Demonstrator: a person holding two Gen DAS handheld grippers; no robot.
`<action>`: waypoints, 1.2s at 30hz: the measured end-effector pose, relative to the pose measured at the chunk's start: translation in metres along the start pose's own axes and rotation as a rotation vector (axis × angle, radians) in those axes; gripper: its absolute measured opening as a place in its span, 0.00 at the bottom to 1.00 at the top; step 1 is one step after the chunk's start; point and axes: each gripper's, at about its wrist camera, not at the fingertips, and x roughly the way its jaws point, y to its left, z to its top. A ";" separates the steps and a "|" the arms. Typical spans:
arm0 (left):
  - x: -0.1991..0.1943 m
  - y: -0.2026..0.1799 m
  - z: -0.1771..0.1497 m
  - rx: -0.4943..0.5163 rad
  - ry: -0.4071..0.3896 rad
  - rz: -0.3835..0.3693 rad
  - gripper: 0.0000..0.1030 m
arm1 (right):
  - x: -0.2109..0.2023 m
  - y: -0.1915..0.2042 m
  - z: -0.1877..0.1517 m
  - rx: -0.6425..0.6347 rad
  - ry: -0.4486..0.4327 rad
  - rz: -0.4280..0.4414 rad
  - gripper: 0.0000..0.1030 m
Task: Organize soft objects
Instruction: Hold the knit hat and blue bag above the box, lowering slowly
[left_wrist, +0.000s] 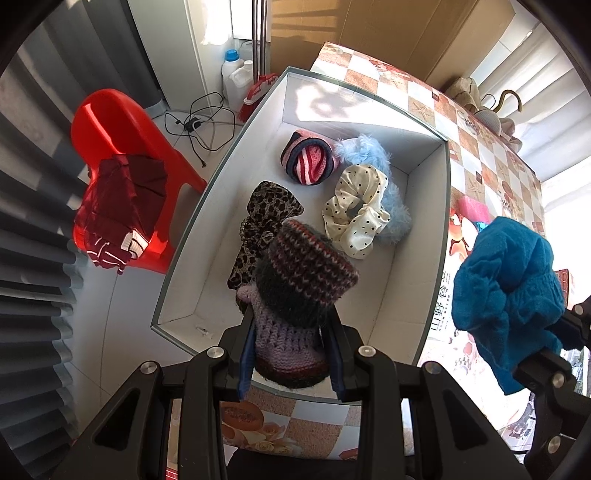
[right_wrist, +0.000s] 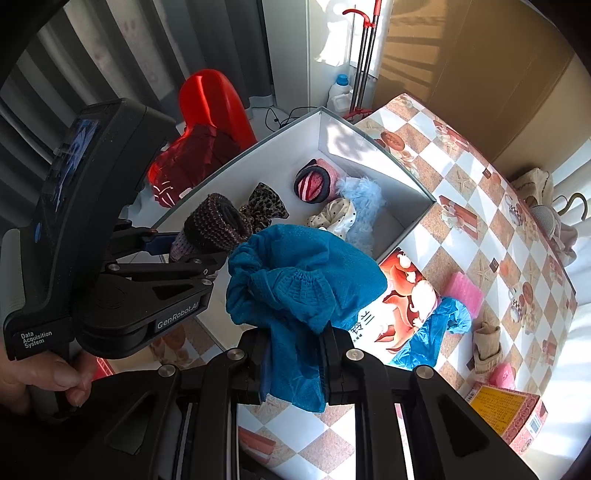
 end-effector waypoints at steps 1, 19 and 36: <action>0.001 0.000 0.000 -0.001 0.002 -0.001 0.34 | 0.001 -0.001 0.001 0.007 0.000 0.000 0.19; 0.011 -0.002 0.000 0.021 0.036 0.003 0.35 | 0.012 -0.012 0.006 0.032 0.033 0.000 0.19; 0.018 -0.007 0.020 0.030 0.036 0.011 0.35 | 0.029 -0.023 0.046 0.048 0.062 -0.007 0.19</action>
